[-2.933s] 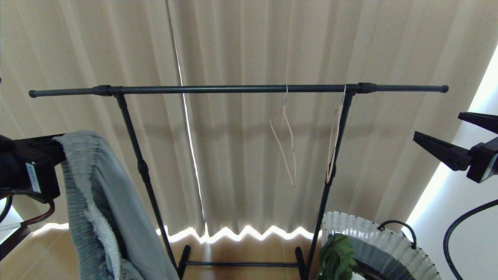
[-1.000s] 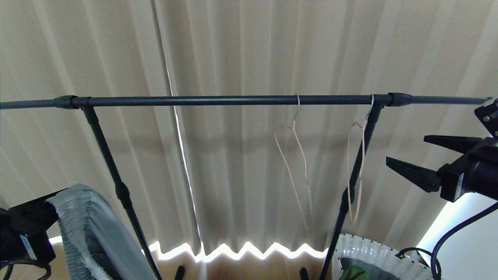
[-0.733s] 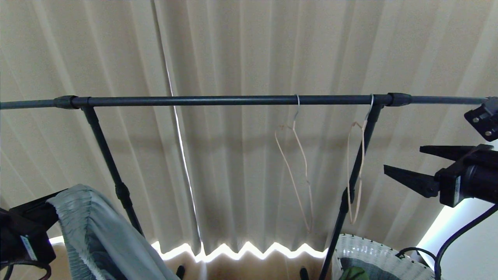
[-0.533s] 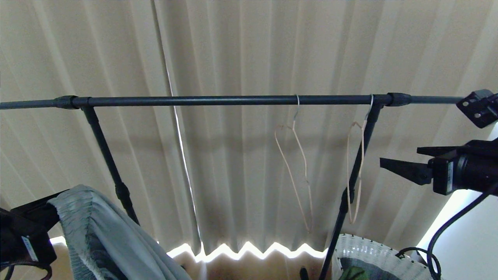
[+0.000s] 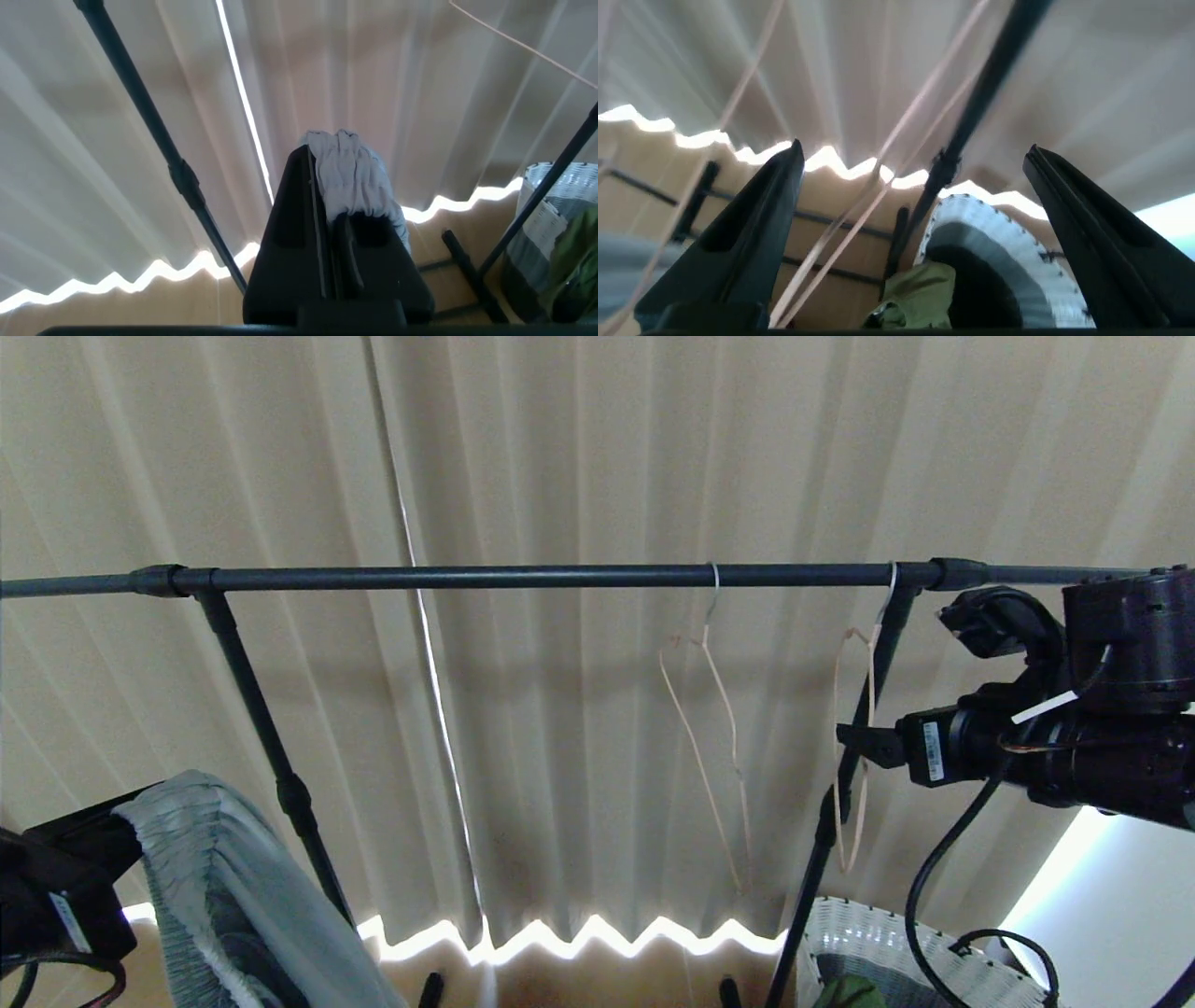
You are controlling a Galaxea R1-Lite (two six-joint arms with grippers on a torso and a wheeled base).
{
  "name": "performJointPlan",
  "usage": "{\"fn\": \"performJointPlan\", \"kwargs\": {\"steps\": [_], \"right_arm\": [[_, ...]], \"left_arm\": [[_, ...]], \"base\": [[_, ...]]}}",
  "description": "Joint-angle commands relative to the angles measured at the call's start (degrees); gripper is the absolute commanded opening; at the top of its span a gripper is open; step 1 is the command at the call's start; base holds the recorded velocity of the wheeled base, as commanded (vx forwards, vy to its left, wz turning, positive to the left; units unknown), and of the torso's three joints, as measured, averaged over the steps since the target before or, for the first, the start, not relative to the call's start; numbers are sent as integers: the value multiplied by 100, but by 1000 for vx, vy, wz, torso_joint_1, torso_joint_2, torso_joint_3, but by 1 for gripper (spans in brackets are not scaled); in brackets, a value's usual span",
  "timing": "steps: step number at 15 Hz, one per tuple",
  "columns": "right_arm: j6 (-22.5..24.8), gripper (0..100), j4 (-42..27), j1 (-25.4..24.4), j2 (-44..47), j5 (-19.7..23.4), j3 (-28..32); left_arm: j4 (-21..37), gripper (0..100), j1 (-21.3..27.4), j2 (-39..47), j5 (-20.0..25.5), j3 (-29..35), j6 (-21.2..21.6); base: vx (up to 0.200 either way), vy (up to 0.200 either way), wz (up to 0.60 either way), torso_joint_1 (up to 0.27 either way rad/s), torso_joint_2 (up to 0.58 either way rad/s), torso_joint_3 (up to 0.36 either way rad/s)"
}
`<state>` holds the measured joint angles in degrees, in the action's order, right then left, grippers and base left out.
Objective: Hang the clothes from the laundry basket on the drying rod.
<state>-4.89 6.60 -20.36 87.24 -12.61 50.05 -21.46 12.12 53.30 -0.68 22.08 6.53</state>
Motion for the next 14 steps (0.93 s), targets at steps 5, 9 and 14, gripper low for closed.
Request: {"fn": "performJointPlan", "kwargs": {"steps": [5, 9, 14], "right_arm": [[-179, 100, 35, 85, 575, -691, 92], [-179, 100, 17, 146, 531, -699, 48], [-179, 100, -35, 155, 382, -699, -48]], "left_arm": [[1, 0, 1, 40, 7, -2, 6], [1, 0, 10, 40, 7, -2, 6], [-8, 0, 10, 76, 7, -2, 15]], "base": [[0, 0, 0, 0, 0, 0], [0, 0, 0, 0, 0, 0], [0, 0, 0, 0, 0, 0]]}}
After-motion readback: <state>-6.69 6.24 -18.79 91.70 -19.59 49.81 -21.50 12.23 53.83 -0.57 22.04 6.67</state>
